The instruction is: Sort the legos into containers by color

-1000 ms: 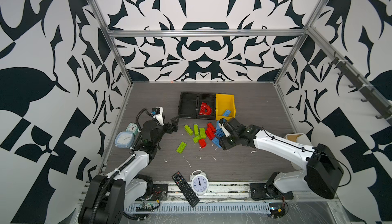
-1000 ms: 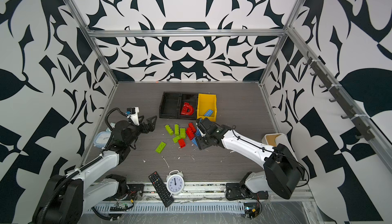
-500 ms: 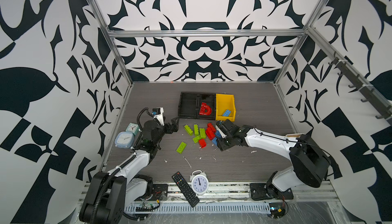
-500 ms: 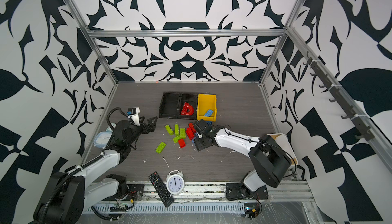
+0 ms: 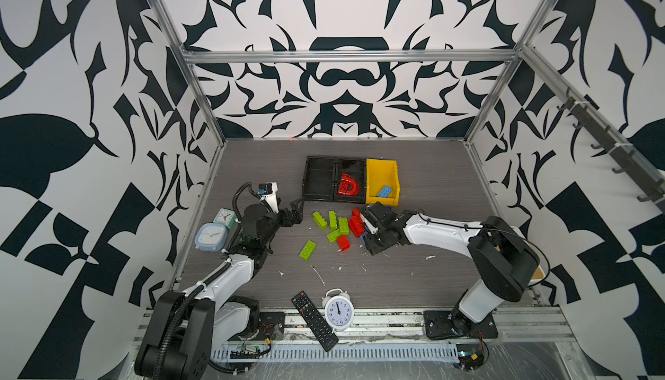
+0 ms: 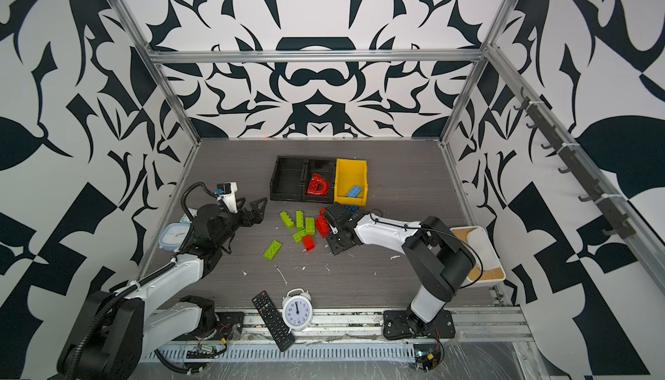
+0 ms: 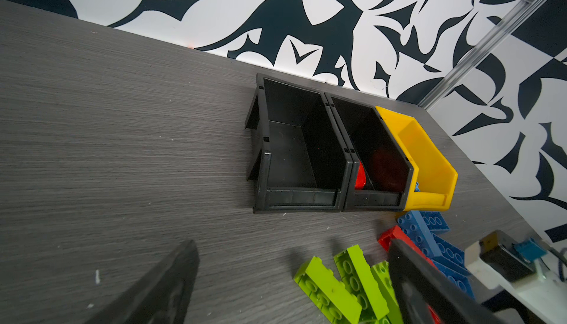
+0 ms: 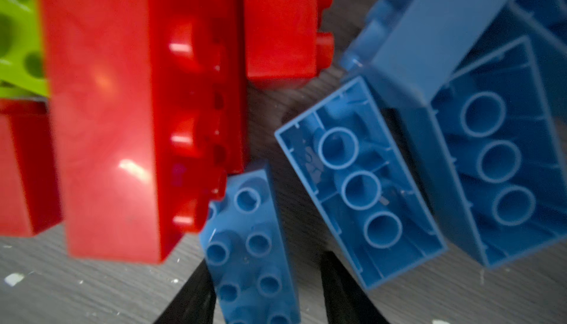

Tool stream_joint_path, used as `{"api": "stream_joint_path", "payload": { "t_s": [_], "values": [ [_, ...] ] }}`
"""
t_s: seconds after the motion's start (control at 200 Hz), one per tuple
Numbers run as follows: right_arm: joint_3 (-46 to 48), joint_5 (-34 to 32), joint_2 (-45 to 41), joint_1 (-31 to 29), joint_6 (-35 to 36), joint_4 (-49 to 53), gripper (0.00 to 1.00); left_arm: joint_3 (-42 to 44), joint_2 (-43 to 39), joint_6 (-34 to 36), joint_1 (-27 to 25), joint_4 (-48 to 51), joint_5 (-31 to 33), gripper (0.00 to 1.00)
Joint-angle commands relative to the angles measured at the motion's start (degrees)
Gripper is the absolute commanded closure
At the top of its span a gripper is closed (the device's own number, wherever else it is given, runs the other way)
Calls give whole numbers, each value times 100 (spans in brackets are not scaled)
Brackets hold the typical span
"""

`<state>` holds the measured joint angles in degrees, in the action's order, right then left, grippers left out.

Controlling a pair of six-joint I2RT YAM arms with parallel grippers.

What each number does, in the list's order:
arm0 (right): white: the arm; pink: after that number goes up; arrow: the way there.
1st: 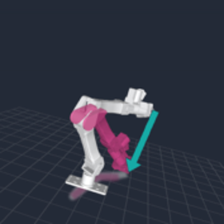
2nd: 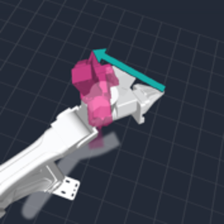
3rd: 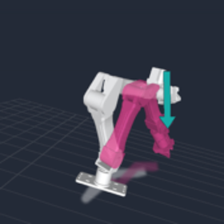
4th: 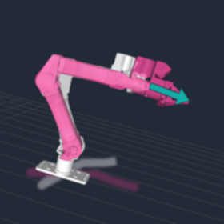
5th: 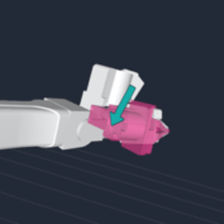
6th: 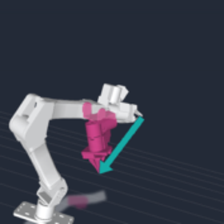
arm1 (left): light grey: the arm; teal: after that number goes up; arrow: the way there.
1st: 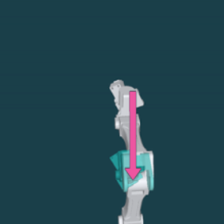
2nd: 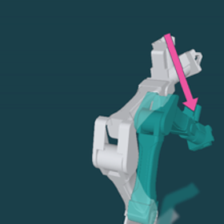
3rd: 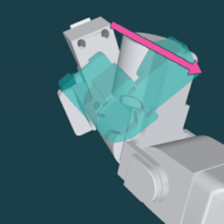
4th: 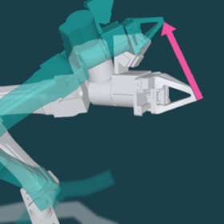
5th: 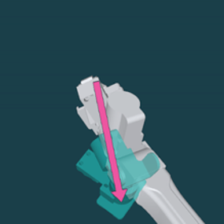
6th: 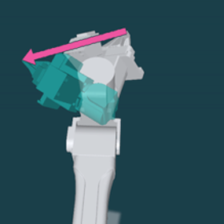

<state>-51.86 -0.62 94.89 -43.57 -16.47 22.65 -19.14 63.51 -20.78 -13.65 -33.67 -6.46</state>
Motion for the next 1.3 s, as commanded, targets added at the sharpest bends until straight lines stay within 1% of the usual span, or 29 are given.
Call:
{"api": "stream_joint_path", "payload": {
  "t_s": [0.0, 0.12, 0.18, 0.32, 0.395, 0.525, 0.615, 0.825, 1.01, 1.185, 1.295],
  "values": [
    [-217, -20, 53, -33, 69, -36, 49, 68, 40, -50, -15, -220, -11, 1],
    [-270, -50, 157, -72, 94, -1, 51, 66, 30, -57, -15, -212, 3, 1],
    [-289, -69, 179, -89, 112, 28, 55, 68, 29, -55, -15, -202, -13, 1],
    [-280, -93, 143, -126, 128, 64, 57, 67, 30, -63, -15, -223, -11, 1],
    [-204, -113, 32, -124, 137, 18, 64, 68, 26, -78, -15, -234, -9, 1],
    [-73, -76, -149, -119, 165, 20, 69, 84, -18, -78, -15, -228, -13, 1],
    [25, 17, -256, -120, 157, -35, 70, 93, -39, -59, -15, -221, 0, 1],
    [63, -39, -340, -125, 145, 77, 73, 61, -12, -68, -15, -187, 4, 1],
    [94, 60, -458, -124, 135, 123, 75, 59, -33, -59, -15, -167, -11, 1],
    [269, 201, -955, -123, 95, 82, 76, 62, -58, -51, -15, -157, 4, 1],
    [347, 146, -1329, -116, 37, 35, 77, 57, -40, -56, -15, -157, -6, 1]
  ]
}}
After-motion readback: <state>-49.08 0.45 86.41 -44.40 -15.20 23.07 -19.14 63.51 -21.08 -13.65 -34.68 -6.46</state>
